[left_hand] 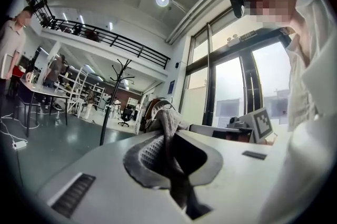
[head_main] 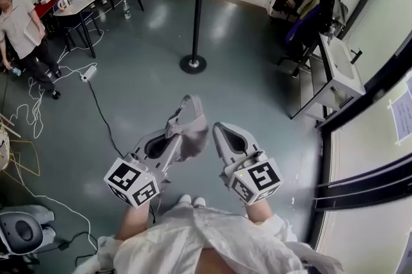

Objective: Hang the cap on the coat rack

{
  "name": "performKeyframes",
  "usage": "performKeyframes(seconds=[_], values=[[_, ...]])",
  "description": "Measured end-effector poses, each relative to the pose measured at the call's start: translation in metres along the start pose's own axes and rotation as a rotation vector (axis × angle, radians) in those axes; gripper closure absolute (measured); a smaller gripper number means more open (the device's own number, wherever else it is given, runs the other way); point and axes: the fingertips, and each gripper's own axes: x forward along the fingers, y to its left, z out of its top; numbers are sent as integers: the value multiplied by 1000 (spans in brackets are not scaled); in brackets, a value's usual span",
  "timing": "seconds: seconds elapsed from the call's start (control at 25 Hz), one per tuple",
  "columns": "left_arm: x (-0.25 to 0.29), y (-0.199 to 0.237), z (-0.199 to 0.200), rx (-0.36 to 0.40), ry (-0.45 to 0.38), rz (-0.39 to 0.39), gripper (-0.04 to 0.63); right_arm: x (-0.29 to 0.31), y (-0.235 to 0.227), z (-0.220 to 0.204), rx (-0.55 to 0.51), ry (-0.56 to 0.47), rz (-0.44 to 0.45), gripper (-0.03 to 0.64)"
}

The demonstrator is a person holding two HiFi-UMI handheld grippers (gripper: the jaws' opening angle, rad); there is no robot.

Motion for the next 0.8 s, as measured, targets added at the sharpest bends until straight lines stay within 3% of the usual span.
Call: performKeyframes(seconds=[0.16, 0.36, 0.56, 0.8], values=[[13, -4, -5, 31, -4, 44, 569, 2, 0, -15, 19, 12, 31, 614], [18, -5, -18, -15, -1, 76, 568, -4, 2, -34, 40, 47, 56, 614], [21, 4, -31, -58, 36, 90, 569, 3, -13, -48, 58, 97, -13, 614], [49, 31, -34, -55, 66, 75, 569, 33, -25, -52, 33, 97, -12, 614]])
